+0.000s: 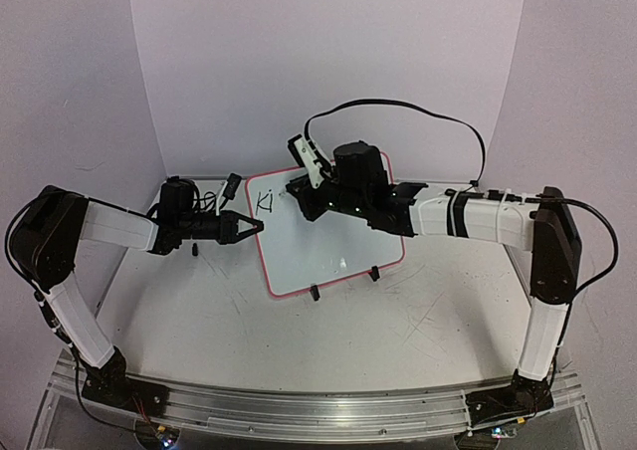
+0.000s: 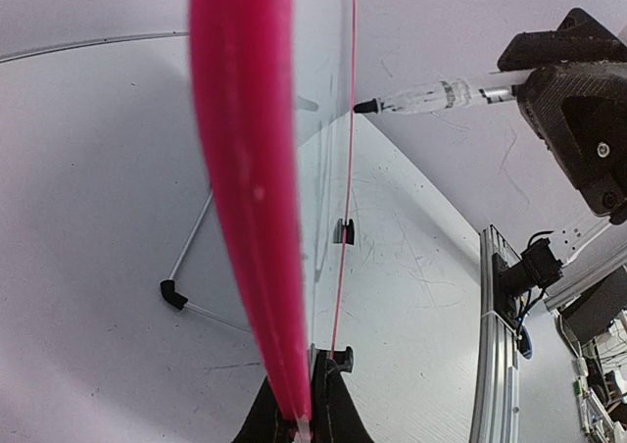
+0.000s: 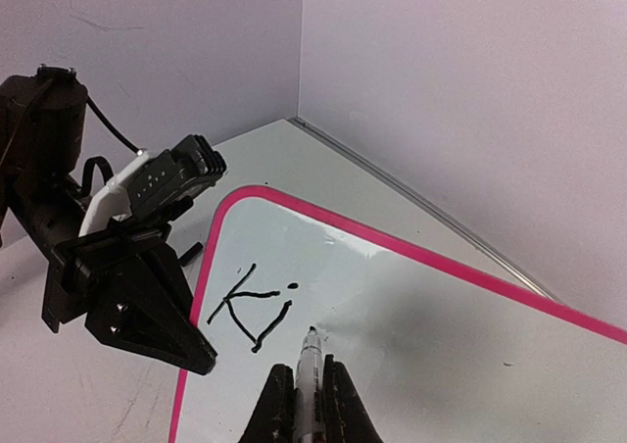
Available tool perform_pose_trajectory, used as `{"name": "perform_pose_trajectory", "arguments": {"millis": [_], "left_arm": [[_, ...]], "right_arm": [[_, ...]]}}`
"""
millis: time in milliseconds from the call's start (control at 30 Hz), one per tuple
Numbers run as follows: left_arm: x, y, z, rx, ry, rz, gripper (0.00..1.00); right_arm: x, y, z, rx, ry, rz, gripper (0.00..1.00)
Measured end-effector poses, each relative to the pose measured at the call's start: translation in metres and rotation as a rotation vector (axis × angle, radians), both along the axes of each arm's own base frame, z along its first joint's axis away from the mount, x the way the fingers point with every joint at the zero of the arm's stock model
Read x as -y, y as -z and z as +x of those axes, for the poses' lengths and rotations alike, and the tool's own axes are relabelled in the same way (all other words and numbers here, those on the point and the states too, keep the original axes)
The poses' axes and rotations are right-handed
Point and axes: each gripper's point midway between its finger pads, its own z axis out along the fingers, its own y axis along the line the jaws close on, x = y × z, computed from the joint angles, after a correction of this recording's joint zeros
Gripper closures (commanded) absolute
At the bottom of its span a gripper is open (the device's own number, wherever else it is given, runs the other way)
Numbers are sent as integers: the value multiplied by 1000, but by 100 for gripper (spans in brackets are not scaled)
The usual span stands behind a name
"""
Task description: Write a sentence on the whiteboard
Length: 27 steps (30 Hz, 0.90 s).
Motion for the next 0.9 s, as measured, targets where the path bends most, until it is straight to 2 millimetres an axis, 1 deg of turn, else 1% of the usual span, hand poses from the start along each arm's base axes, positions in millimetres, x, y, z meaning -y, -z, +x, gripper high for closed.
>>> {"name": "perform_pose_trajectory", "arguments": {"millis": [333, 633, 900], "left_arm": [[0, -1, 0, -1, 1, 1, 100], [0, 0, 0, -1, 1, 2, 100], [0, 0, 0, 1, 1, 4, 100]], "right_arm": [[-2, -10, 3, 15, 2, 14, 100], [-3, 0, 8, 7, 12, 0, 100], [-2, 1, 8, 5, 16, -1, 100]]}}
